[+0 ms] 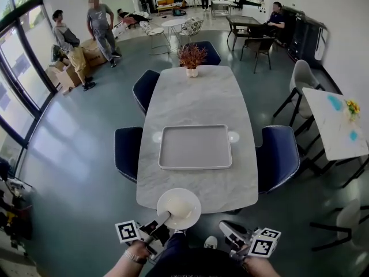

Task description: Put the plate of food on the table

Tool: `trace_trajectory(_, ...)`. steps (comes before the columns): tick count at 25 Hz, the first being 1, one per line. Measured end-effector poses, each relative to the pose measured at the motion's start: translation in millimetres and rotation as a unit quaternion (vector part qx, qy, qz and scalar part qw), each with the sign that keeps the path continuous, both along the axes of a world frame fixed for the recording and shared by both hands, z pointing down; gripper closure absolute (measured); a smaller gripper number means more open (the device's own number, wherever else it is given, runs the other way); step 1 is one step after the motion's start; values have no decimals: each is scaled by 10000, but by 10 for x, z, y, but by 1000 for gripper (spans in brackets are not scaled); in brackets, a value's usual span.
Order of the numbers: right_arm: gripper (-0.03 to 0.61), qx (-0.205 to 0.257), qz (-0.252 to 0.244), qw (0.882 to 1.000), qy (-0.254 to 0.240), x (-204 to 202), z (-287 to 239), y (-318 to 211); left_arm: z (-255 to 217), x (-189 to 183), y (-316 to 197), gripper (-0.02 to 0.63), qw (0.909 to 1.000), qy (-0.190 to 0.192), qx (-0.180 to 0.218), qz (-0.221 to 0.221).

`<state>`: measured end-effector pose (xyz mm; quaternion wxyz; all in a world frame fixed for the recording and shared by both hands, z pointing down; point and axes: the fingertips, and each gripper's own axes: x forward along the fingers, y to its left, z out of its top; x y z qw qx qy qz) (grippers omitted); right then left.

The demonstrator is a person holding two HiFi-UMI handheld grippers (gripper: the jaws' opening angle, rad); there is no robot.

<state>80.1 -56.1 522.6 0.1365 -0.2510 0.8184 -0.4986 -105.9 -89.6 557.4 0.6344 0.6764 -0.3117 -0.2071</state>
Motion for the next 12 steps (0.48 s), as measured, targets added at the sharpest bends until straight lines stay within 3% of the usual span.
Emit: trace_trajectory(12,568,37,1170,9929,187,-106,-128,-450,97,-288,-1114,580,9978,-27,-125,653)
